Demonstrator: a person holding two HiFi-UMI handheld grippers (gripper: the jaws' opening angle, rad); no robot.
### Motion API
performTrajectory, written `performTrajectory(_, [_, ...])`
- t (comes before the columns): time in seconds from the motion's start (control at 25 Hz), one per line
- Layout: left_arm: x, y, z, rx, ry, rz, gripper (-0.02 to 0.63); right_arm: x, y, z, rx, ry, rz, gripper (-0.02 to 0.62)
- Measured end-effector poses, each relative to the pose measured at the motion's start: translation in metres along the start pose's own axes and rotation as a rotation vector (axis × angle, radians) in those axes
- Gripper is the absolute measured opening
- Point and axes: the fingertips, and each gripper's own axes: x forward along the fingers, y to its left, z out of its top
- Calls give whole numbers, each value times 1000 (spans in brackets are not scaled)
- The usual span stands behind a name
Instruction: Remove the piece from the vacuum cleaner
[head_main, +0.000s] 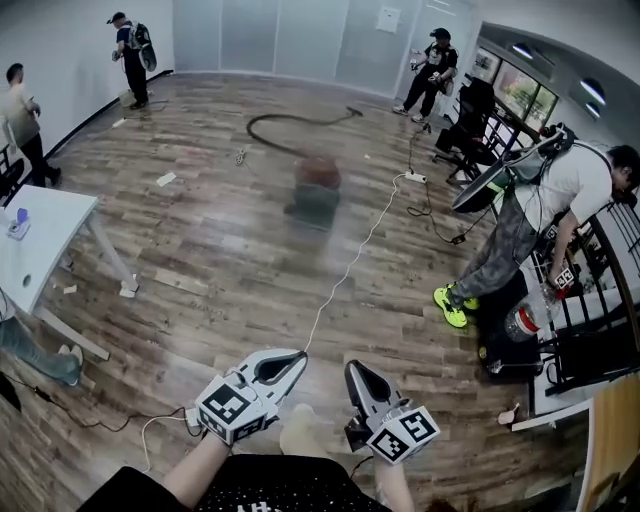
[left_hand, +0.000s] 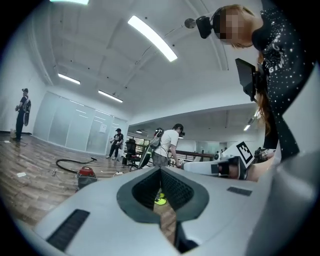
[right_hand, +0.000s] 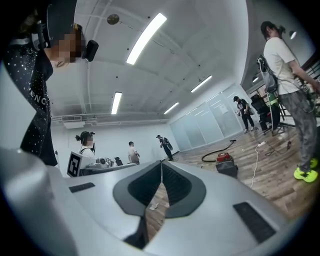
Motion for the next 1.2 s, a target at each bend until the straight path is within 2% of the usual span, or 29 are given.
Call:
performTrajectory(0.28, [63, 83, 19, -18, -49, 129, 11, 61, -76, 37, -32, 26, 90, 11])
performTrajectory(0.4, [83, 96, 22, -41, -79, 158, 11, 73, -104, 38, -26, 47, 101, 11])
performTrajectory(0.6, [101, 119, 17, -32, -47, 186, 11, 89, -133, 40, 7, 48, 110, 11])
performTrajectory(0.96, [141, 180, 23, -39, -49, 185, 11, 128, -182, 39, 31, 70, 64, 11])
performTrajectory(1.2, [192, 249, 27, -41, -54, 166, 11, 197, -235, 47, 32, 77, 54, 11])
